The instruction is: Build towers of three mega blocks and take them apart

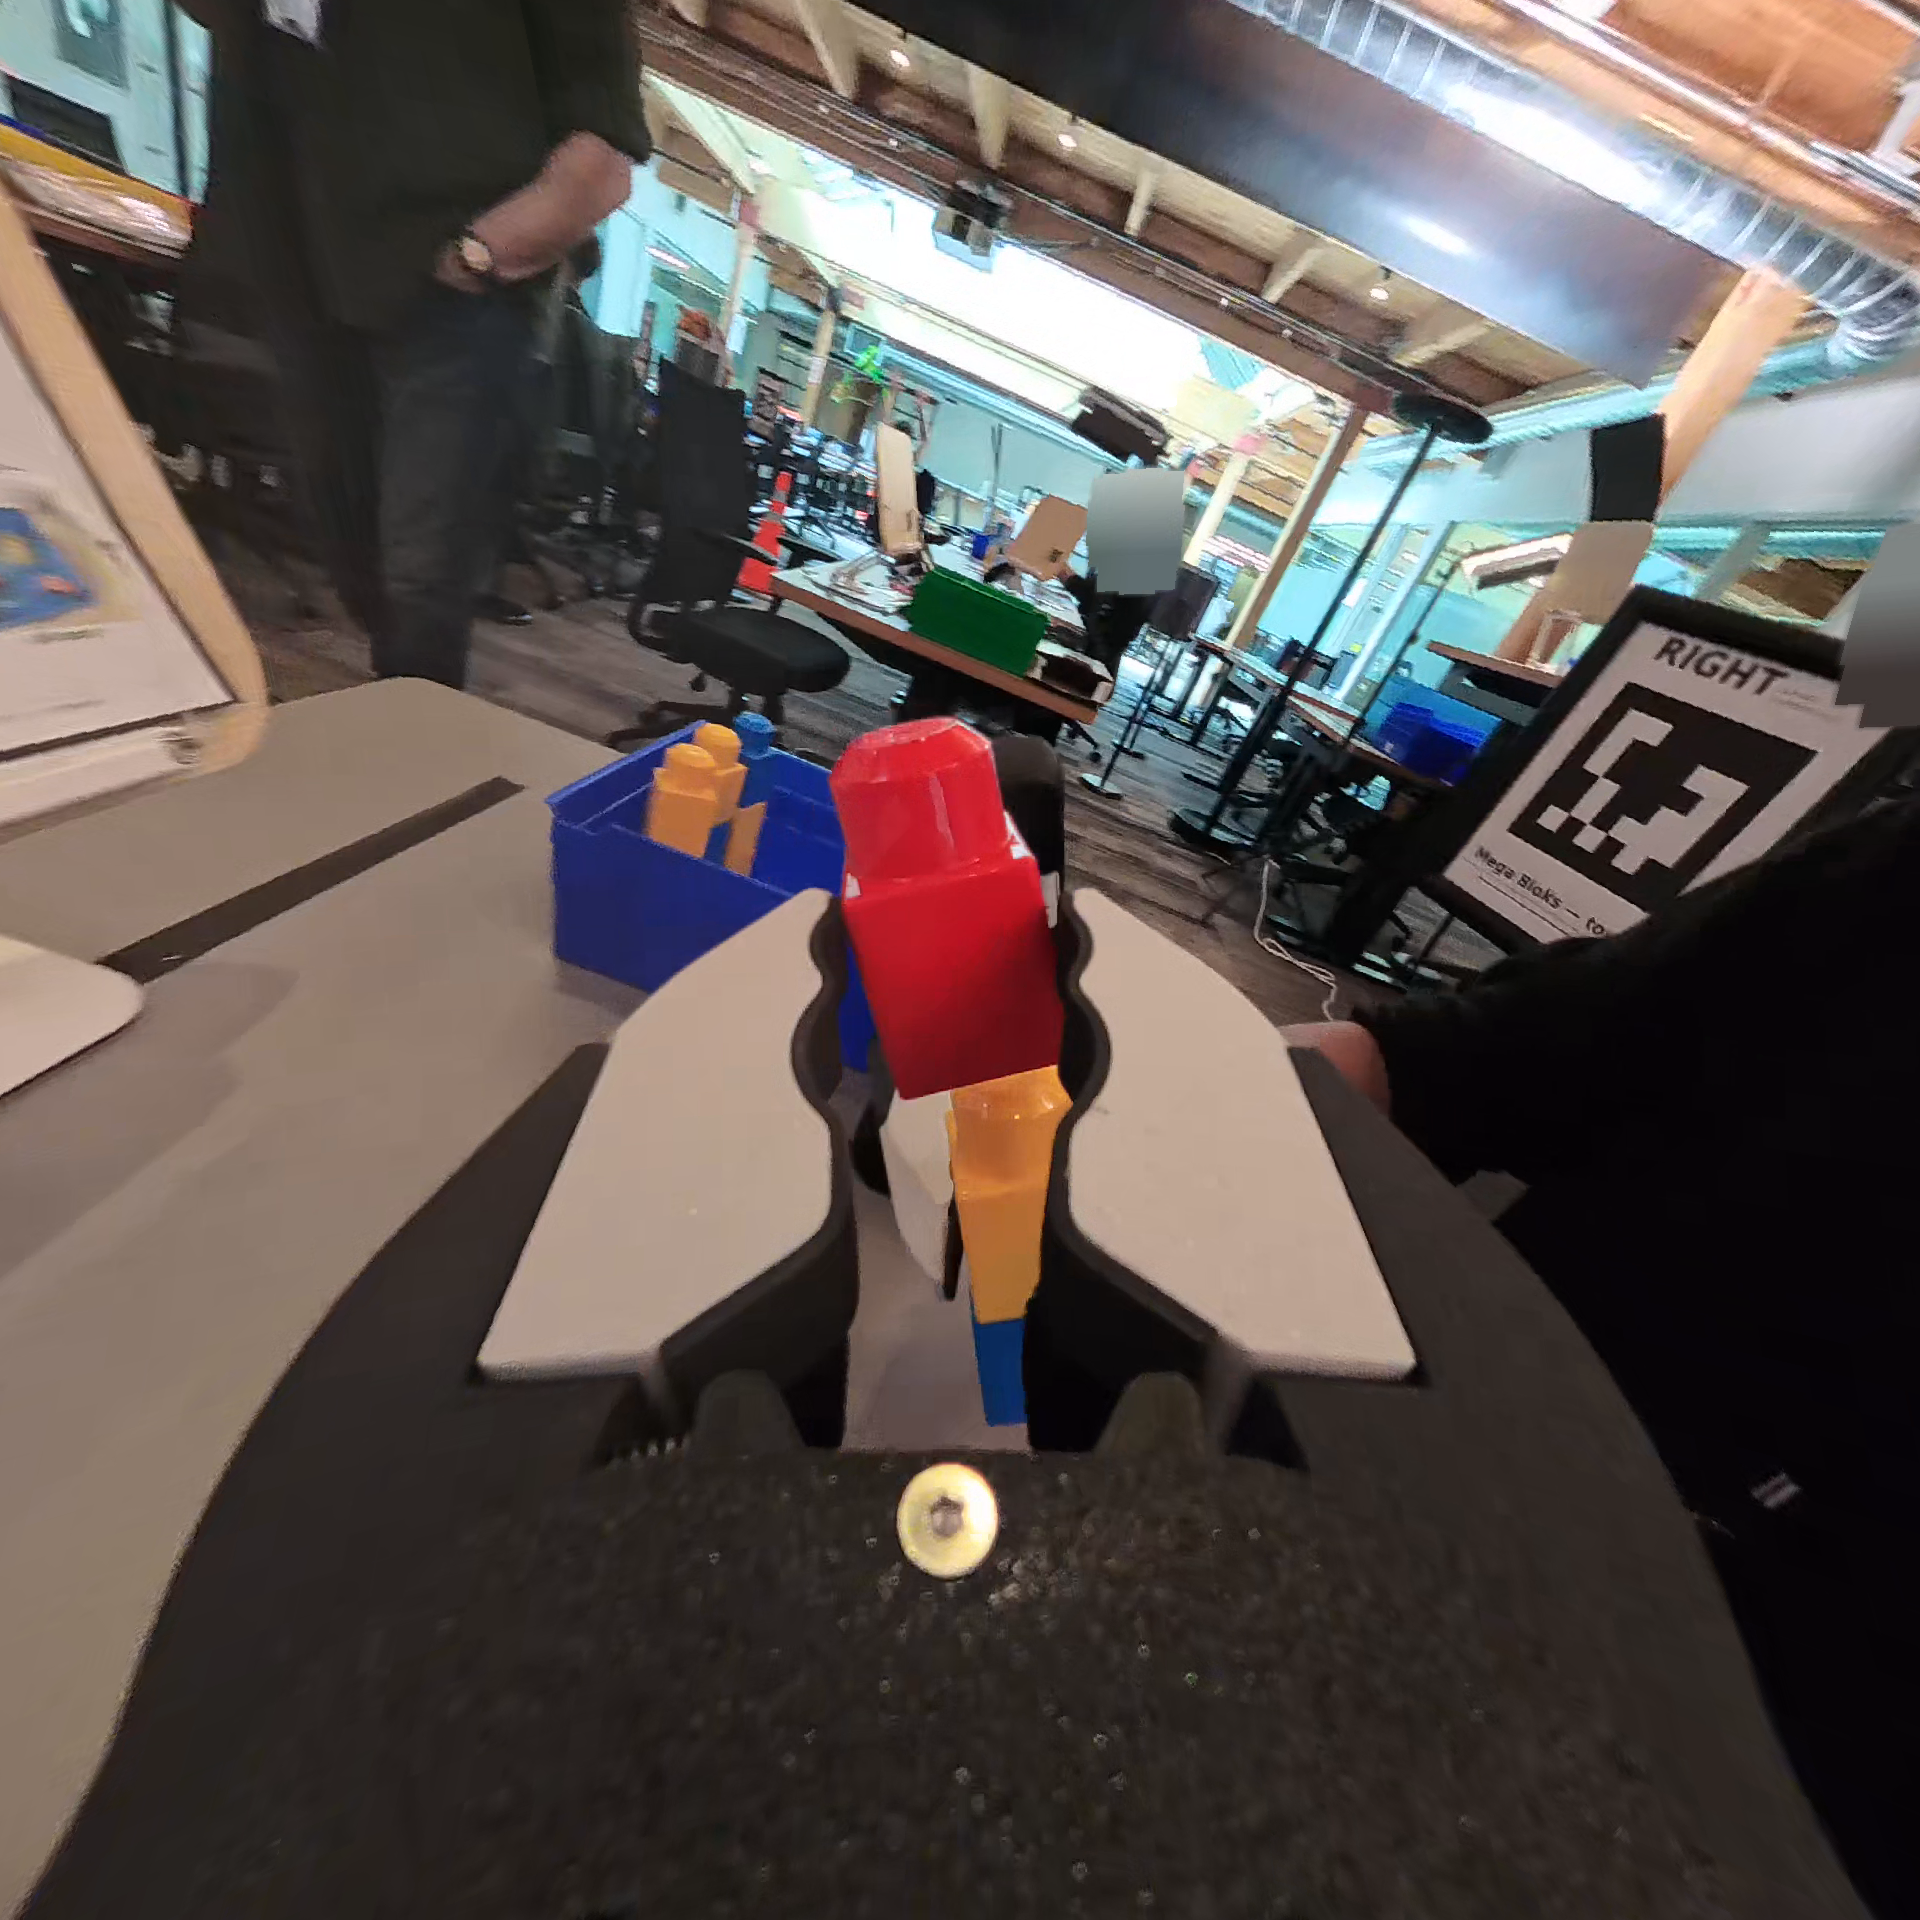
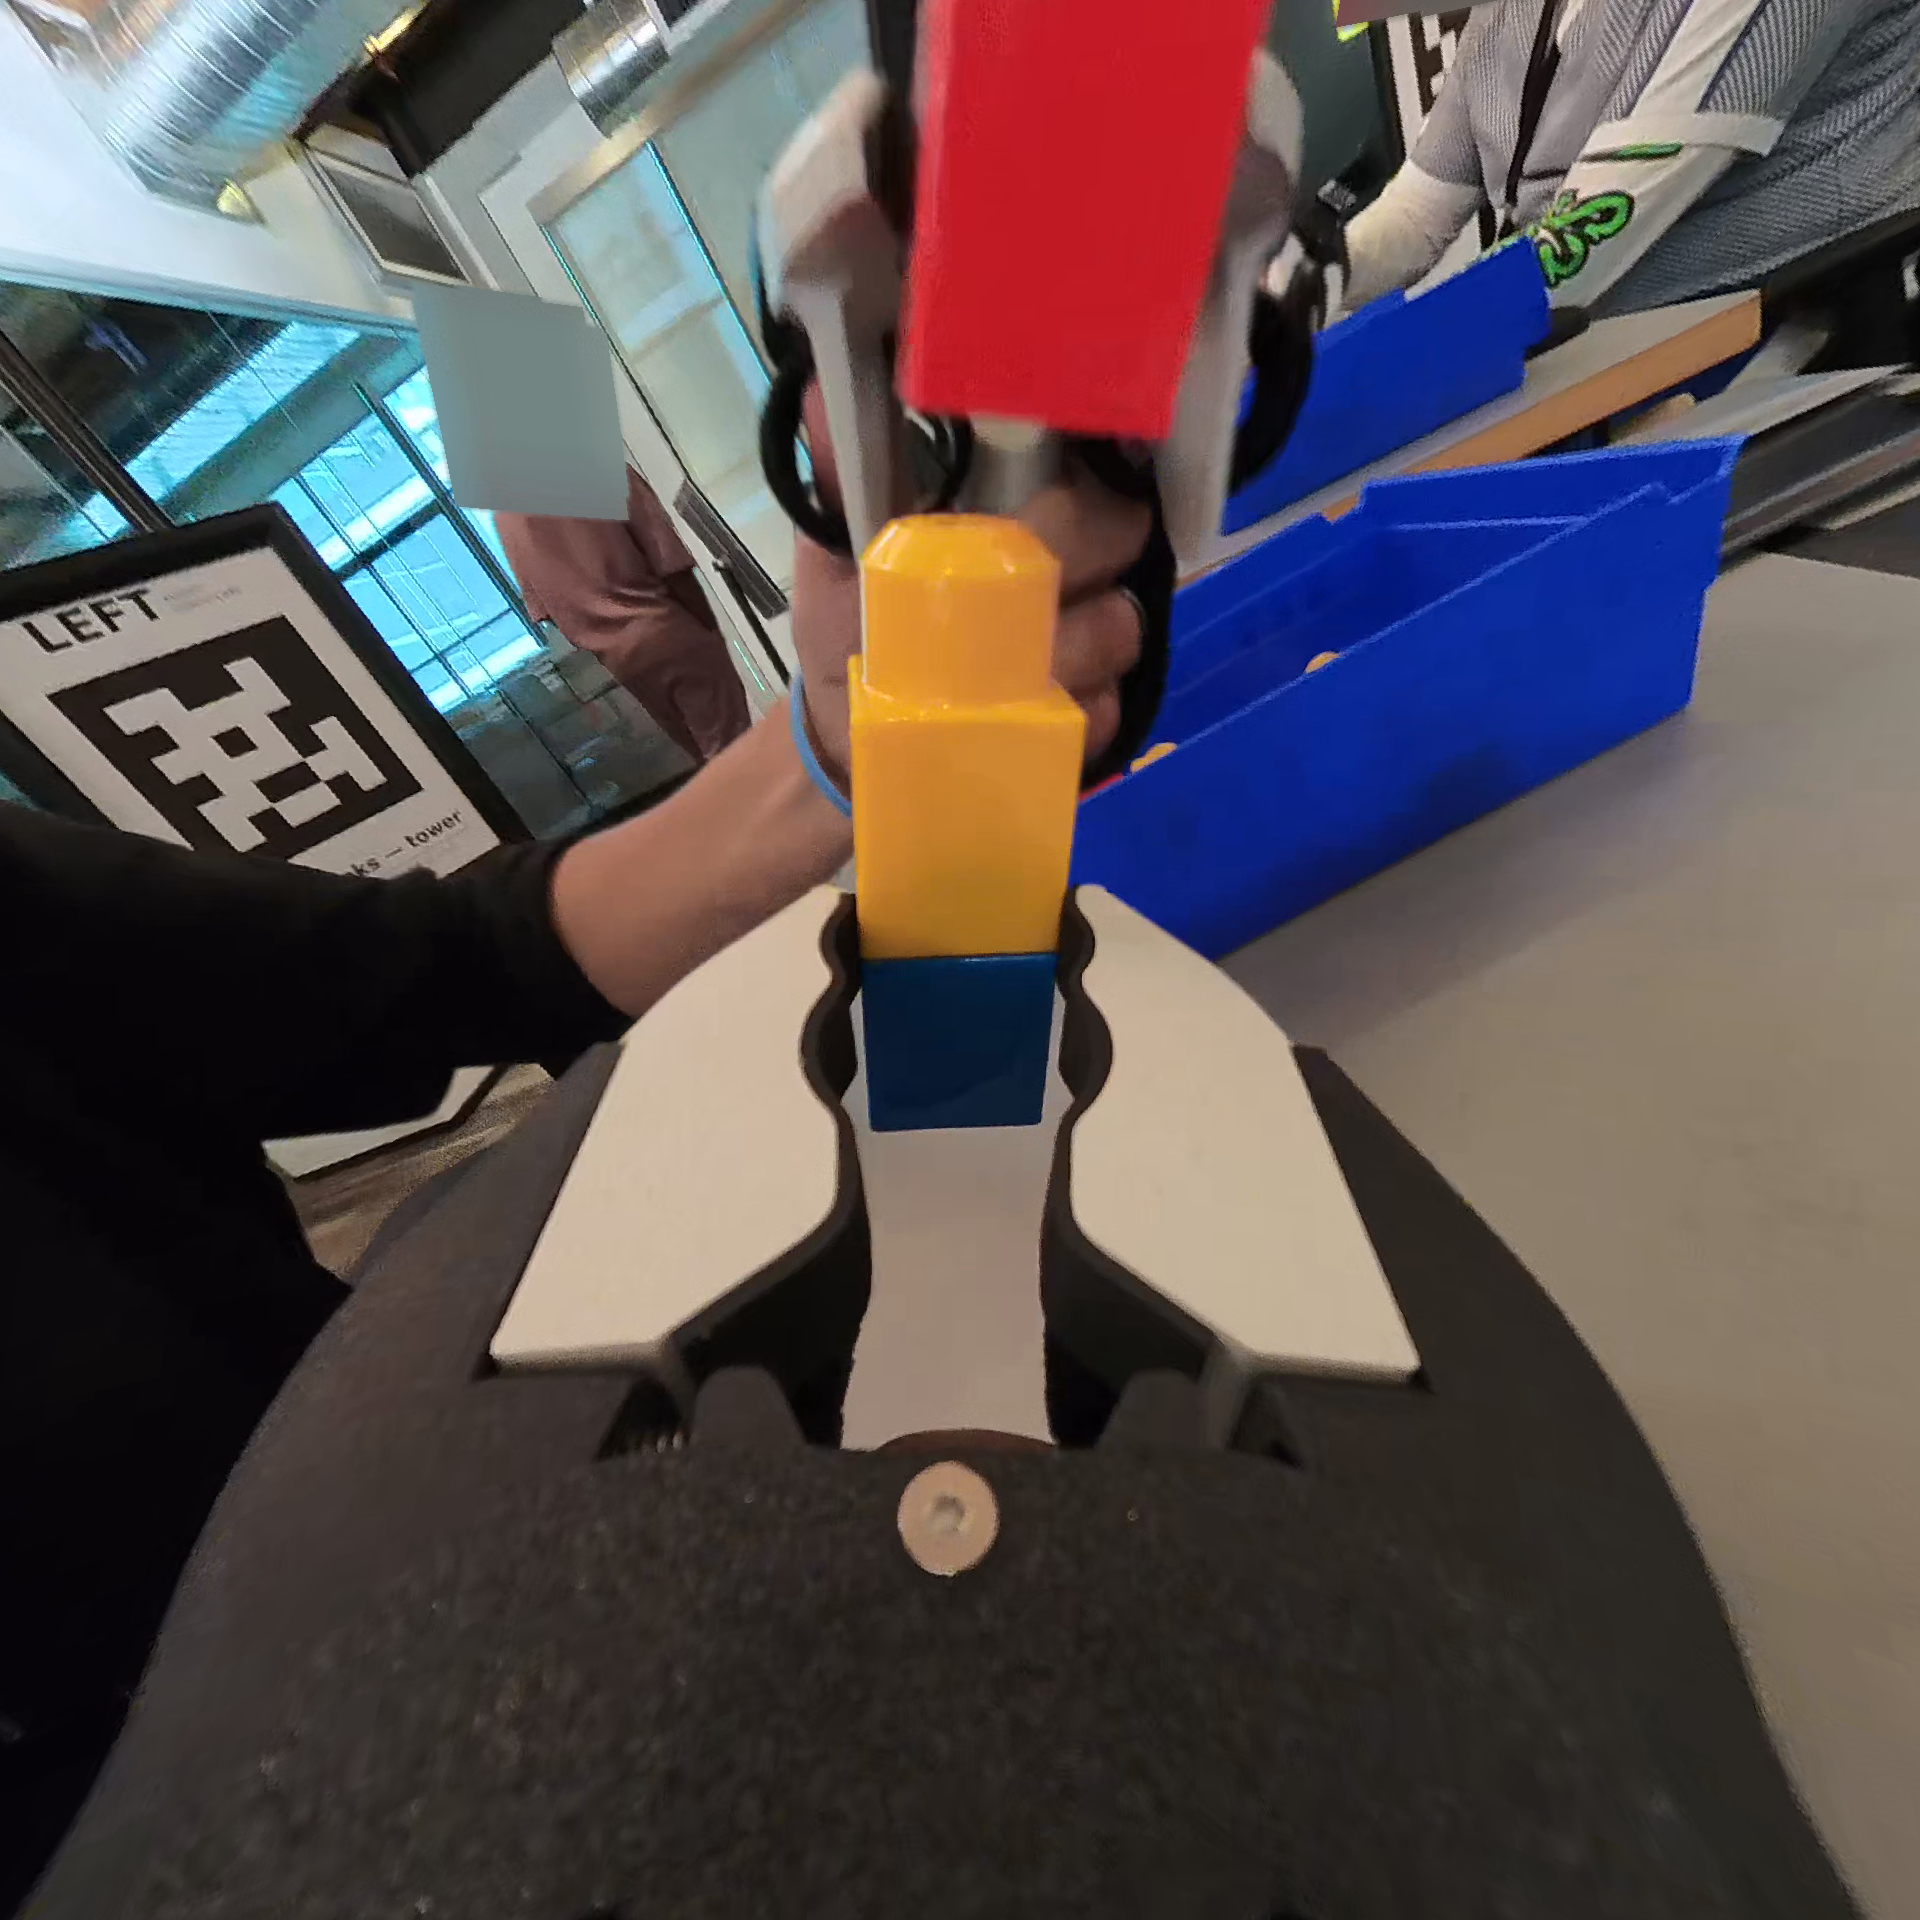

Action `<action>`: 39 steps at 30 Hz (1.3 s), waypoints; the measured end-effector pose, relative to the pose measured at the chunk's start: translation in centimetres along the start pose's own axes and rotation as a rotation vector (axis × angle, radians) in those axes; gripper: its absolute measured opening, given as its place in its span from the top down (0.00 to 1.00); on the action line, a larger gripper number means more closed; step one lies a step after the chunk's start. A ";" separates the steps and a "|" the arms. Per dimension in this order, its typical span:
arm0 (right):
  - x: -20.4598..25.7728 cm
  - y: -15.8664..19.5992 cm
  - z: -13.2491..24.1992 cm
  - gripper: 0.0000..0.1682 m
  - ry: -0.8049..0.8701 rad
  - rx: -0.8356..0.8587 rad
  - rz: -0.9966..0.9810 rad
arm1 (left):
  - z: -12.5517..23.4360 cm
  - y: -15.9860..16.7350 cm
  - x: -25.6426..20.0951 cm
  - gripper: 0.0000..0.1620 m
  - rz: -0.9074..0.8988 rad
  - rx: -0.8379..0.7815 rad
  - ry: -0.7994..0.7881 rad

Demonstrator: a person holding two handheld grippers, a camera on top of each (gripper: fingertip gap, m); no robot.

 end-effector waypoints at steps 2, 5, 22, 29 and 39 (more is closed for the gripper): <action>0.1 -0.3 0.0 0.79 -0.003 -0.010 0.007 | -1.2 0.7 0.4 0.77 0.010 0.019 0.029; -0.3 0.0 0.2 0.79 0.018 0.000 -0.005 | -1.7 1.5 0.8 0.77 0.033 0.019 0.071; -1.7 1.9 1.0 0.79 0.094 0.085 -0.003 | -2.2 4.1 1.1 0.78 0.063 0.354 0.066; -2.5 2.8 1.5 0.79 0.170 0.146 0.001 | -2.7 5.0 1.7 0.78 0.064 0.524 0.000; -2.9 3.5 1.6 0.79 0.153 0.169 -0.033 | -3.2 5.9 1.8 0.78 0.061 0.570 -0.017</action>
Point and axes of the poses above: each gripper's, where its closed fingertips meet, z back along the fingers, y out of its underside, x = y × z across the jaws, the point moved 5 cm from there along z, back along the fingers, and after that the axes turned 9 degrees about x, right-handed, at the moved point
